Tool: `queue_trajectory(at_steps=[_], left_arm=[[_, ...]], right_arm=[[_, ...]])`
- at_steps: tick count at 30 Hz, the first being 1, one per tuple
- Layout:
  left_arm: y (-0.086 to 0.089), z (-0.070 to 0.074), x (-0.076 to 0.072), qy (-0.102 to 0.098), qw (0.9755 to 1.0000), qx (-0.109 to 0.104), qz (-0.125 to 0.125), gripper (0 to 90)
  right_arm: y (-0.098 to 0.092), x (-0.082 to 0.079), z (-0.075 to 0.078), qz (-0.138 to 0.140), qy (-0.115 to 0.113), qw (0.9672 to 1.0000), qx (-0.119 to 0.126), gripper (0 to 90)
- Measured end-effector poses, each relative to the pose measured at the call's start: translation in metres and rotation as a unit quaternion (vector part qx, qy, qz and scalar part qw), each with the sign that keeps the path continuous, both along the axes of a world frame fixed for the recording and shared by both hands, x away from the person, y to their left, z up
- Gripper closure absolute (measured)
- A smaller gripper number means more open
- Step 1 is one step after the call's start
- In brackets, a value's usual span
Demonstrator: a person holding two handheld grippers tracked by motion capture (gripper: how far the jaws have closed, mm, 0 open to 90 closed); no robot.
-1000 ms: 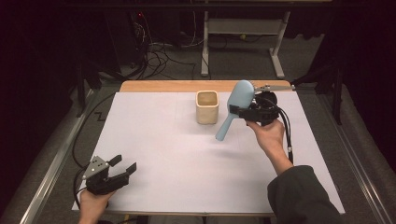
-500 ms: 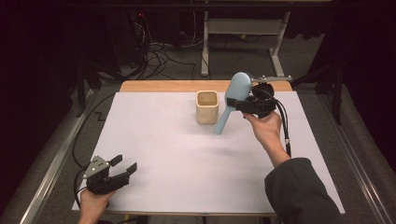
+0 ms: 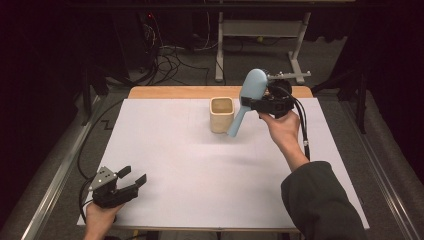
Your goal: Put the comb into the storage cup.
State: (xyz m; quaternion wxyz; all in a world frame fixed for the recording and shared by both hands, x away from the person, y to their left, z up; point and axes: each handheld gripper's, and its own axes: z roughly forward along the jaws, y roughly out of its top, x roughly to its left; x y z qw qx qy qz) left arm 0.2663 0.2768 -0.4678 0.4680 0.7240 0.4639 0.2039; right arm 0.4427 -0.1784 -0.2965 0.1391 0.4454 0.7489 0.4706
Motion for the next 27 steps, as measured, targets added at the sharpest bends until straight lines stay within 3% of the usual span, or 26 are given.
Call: queue_trajectory(at_steps=[27], left_arm=[[0.000, 0.000, 0.000, 0.002, 1.0000, -0.002, 0.000, 30.6]], right_arm=[[0.011, 0.027, 0.017, -0.027, -0.007, 0.9996, 0.007, 54.0]])
